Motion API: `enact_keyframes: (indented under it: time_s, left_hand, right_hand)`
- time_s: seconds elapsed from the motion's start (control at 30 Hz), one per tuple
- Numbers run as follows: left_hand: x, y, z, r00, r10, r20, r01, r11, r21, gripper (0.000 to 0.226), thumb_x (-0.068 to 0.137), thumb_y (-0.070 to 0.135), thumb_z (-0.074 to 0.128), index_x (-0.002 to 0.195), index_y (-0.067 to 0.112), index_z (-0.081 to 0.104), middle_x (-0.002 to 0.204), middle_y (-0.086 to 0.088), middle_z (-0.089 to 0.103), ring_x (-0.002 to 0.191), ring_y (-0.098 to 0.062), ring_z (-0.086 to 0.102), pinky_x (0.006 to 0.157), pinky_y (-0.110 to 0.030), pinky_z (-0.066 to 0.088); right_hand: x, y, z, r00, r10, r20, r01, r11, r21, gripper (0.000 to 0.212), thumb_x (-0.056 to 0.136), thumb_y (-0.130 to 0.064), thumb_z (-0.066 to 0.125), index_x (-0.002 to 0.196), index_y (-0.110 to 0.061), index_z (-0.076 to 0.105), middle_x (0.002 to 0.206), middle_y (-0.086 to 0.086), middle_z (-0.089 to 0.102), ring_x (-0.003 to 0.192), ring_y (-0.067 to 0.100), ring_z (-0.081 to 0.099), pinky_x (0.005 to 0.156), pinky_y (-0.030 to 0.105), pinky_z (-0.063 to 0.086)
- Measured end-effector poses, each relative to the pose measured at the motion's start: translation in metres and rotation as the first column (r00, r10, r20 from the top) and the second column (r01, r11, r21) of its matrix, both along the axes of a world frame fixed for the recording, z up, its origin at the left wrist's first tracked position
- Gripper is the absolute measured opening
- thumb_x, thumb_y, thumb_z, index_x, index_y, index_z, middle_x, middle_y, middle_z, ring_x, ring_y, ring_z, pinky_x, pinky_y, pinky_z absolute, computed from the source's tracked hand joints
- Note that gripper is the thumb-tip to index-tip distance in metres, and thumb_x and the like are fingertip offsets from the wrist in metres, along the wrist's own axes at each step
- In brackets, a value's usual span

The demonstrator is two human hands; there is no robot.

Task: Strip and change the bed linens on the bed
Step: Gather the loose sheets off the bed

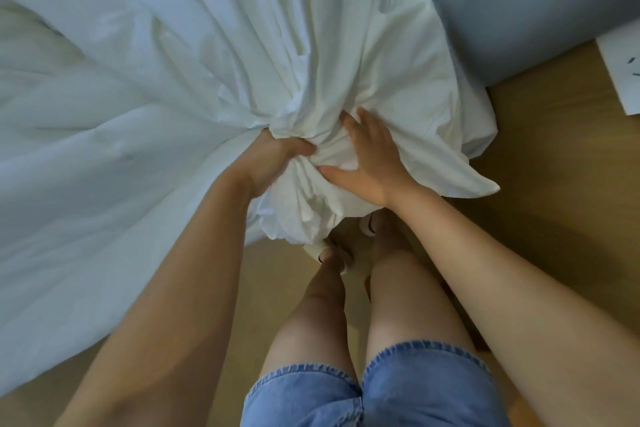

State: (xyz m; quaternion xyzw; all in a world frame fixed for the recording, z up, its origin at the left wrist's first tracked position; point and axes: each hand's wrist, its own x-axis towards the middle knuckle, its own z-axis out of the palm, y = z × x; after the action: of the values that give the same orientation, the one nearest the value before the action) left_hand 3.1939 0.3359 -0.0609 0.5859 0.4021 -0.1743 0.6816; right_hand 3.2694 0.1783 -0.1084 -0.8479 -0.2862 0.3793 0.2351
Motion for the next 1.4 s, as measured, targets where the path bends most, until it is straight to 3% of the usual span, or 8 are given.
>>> enact_keyframes:
  time_s: [0.17,0.3,0.5,0.77,0.93,1.07,1.23,1.4]
  left_hand:
    - [-0.006,0.005,-0.002,0.987,-0.111,-0.113,0.133,0.970,0.204,0.029,0.078,0.012,0.068,0.095,0.034,0.060,0.096,0.016,0.064,0.088,-0.002,0.061,0.065,-0.015,0.044]
    - [-0.007,-0.018,-0.014,0.994,0.043,-0.100,-0.005,0.936,0.352,0.017,0.079,0.020,0.065,0.081,0.036,0.059,0.087,0.017,0.062,0.082,-0.003,0.057,0.066,-0.021,0.044]
    - [0.001,-0.019,-0.020,0.993,0.067,-0.101,-0.027,0.936,0.351,0.020,0.074,0.017,0.068,0.072,0.034,0.058,0.074,0.018,0.061,0.072,-0.001,0.057,0.062,-0.019,0.046]
    - [0.010,-0.012,-0.009,0.974,0.002,-0.227,0.057,0.965,0.255,0.051,0.064,0.014,0.083,0.108,0.019,0.059,0.102,0.006,0.065,0.095,-0.015,0.062,0.067,-0.020,0.045]
    - [0.014,0.005,0.024,0.996,-0.085,-0.040,0.094,0.907,0.410,0.057,0.063,0.028,0.084,0.110,0.036,0.051,0.100,0.026,0.058,0.090,0.006,0.056,0.072,-0.014,0.042]
    - [0.022,0.006,0.040,0.995,0.044,0.094,-0.058,0.988,0.146,0.079,0.055,0.030,0.083,0.128,0.021,0.055,0.118,0.007,0.066,0.107,-0.013,0.064,0.089,-0.035,0.052]
    - [0.016,0.008,0.040,0.993,0.107,0.042,-0.109,0.992,0.066,0.071,0.060,0.026,0.082,0.126,0.019,0.056,0.115,0.005,0.068,0.105,-0.014,0.065,0.087,-0.032,0.054]
    - [-0.063,0.068,0.049,0.942,0.321,-0.100,-0.282,0.917,0.283,0.080,0.052,0.025,0.083,0.127,0.012,0.057,0.122,-0.003,0.064,0.110,-0.023,0.061,0.099,-0.044,0.046]
  right_hand:
    - [-0.003,-0.021,-0.011,0.991,-0.130,0.025,0.132,0.989,-0.068,0.095,0.082,-0.063,0.053,0.151,-0.025,0.000,0.158,0.005,-0.010,0.145,0.022,-0.009,0.118,0.042,0.003]
    - [-0.006,-0.042,-0.012,0.819,-0.531,0.217,0.561,0.820,-0.113,0.116,0.069,-0.073,0.060,0.150,-0.025,-0.006,0.158,0.012,-0.007,0.144,0.031,-0.006,0.114,0.050,0.002]
    - [0.016,-0.025,-0.019,0.646,-0.730,-0.222,0.706,0.682,-0.189,0.137,0.058,-0.070,0.072,0.148,-0.014,-0.015,0.152,0.005,0.028,0.140,0.027,0.024,0.116,0.051,0.010]
    - [0.036,0.011,-0.011,0.808,-0.569,-0.151,0.525,0.813,-0.252,0.043,0.086,-0.042,0.063,0.116,-0.012,0.056,0.118,0.004,0.060,0.113,0.026,0.054,0.094,0.034,0.042]
    - [0.043,0.008,0.020,0.618,-0.691,-0.376,0.751,0.660,0.023,0.027,0.091,-0.029,0.057,0.110,-0.010,0.057,0.107,0.001,0.062,0.106,0.021,0.057,0.093,0.033,0.047]
    - [0.050,0.022,0.055,0.650,-0.686,-0.328,0.759,0.610,0.228,0.006,0.093,-0.023,0.053,0.094,-0.019,0.057,0.085,-0.009,0.059,0.089,0.013,0.058,0.079,0.024,0.045]
    - [0.073,0.023,0.077,0.519,-0.776,-0.359,0.846,0.404,0.348,0.011,0.080,-0.007,0.057,0.084,-0.016,0.060,0.078,-0.008,0.063,0.073,0.007,0.062,0.065,0.021,0.051]
    - [0.077,0.009,0.058,0.486,-0.800,-0.353,0.869,0.399,0.293,0.018,0.076,-0.004,0.059,0.088,-0.017,0.064,0.086,-0.006,0.067,0.081,0.007,0.064,0.074,0.024,0.053]
